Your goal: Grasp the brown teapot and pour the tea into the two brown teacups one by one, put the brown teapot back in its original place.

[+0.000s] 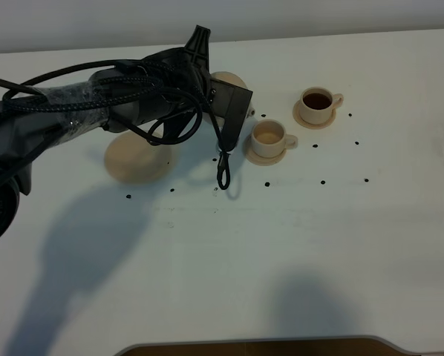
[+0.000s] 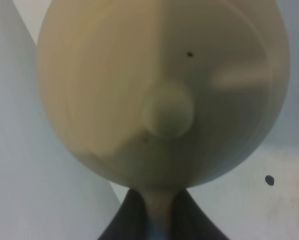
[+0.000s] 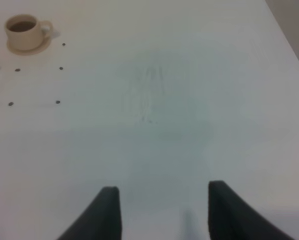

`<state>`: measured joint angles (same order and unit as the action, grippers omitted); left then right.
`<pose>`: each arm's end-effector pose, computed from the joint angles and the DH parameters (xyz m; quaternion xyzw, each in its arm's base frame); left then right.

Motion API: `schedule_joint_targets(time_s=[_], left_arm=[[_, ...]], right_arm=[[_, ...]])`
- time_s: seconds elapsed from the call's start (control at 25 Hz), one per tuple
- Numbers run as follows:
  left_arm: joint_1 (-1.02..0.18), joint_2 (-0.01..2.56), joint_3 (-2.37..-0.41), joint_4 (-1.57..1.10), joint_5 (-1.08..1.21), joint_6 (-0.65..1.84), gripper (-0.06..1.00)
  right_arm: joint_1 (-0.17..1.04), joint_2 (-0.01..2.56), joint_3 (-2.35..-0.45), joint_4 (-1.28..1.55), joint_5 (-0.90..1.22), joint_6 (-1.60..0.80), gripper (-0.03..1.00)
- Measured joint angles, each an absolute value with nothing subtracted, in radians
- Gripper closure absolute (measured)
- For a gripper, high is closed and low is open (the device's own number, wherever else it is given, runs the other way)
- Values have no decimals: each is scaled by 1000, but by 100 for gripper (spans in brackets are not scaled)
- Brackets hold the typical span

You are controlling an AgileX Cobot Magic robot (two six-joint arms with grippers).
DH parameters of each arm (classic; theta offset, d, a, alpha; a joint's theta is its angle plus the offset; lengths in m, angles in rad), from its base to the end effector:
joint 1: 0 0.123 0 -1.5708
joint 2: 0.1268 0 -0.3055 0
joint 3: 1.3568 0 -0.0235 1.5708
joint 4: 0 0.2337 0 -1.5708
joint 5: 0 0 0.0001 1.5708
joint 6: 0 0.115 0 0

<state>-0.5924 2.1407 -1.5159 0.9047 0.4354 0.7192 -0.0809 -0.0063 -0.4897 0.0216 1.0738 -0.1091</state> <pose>0.4220 -0.2380 0.1787 0.7813 0.4834 0.3091 0.2458 -0.0195 0.0038 0.2538 -0.0126 0.8575 -0.0380 0.5129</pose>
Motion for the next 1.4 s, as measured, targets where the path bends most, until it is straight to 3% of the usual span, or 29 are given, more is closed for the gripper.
schedule_joint_targets(time_s=[1.4], left_arm=[[-618,2141,-1516,1024,402,775,82]], right_arm=[[-81,-6,-490,22,1074,-109,57]])
